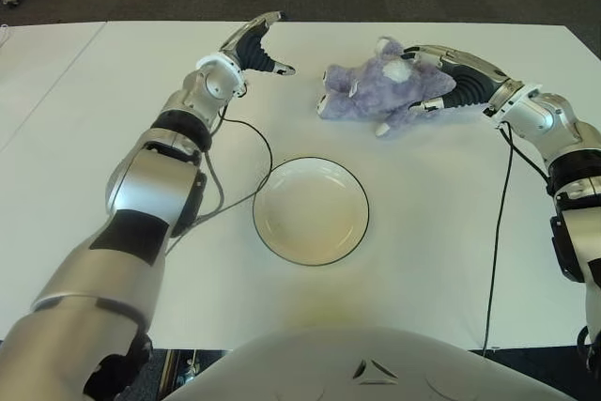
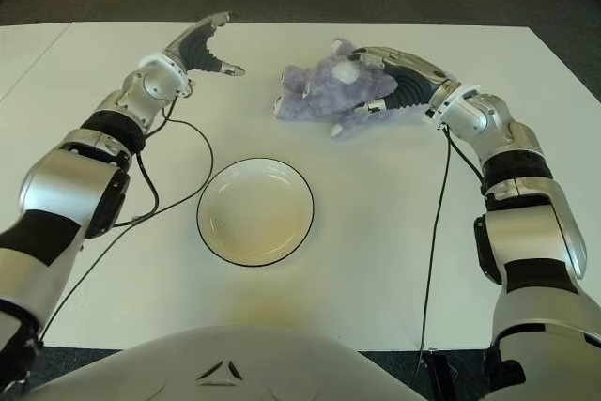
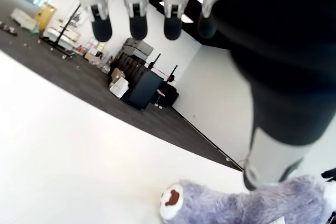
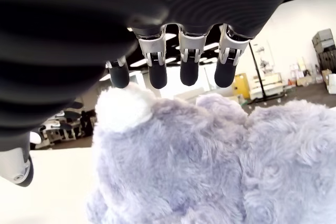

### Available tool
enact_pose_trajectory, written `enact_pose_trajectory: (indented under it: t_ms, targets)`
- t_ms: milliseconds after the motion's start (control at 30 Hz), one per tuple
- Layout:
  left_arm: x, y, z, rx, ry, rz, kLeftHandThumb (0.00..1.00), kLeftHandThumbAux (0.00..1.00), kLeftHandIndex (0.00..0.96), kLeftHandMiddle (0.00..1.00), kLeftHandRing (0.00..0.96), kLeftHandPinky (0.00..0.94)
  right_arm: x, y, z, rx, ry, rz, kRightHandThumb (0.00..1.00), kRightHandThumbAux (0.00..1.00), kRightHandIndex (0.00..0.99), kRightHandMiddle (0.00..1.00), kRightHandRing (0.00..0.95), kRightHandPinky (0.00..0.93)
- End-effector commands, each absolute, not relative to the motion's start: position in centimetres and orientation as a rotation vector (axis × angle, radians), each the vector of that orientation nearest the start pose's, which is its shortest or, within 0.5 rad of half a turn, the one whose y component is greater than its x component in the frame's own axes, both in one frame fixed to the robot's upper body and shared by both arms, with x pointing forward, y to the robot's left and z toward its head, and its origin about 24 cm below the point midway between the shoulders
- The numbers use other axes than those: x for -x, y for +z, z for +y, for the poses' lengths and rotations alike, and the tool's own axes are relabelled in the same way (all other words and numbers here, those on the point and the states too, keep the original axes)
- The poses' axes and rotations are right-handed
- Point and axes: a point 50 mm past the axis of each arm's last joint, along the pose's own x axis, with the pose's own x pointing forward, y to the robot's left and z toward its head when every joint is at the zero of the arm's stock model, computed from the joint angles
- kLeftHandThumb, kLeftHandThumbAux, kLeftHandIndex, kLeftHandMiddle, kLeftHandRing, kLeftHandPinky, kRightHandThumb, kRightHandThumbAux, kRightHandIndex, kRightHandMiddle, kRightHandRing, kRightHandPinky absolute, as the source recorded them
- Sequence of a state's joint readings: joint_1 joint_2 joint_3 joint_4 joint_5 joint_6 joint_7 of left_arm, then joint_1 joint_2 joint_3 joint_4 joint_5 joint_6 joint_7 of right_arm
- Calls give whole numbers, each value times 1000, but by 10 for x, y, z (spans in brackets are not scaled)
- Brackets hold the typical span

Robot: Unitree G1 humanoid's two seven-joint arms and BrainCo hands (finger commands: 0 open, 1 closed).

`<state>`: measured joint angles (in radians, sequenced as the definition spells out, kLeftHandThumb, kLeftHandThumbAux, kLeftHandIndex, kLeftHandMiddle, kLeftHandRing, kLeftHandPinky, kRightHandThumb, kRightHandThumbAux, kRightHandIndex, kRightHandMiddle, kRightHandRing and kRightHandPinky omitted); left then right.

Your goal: Put the doll into the plate.

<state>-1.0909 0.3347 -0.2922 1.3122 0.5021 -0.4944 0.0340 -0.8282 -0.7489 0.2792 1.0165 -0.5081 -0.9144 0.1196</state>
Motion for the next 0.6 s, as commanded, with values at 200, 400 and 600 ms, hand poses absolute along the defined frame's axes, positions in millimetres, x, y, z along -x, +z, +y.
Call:
enact_pose_trajectory:
  t_ms: [200,400,600]
  targets:
    - [-407,140,116,-1137,-417,-278,0,771,0,0,0,0,-355,166,-243,1288,436,-493,139,475,6,0,0,0]
    - [-401,130,89,-1165,-508,-298,0,767,0,0,0,0,-358,171,-238,1288,428,-531,104,463,7,0,0,0]
    - [-393,112,72,-1262,-590,-321,0,752,0,0,0,0,-363,170,-232,1272,400,-541,105,452,11,0,0,0]
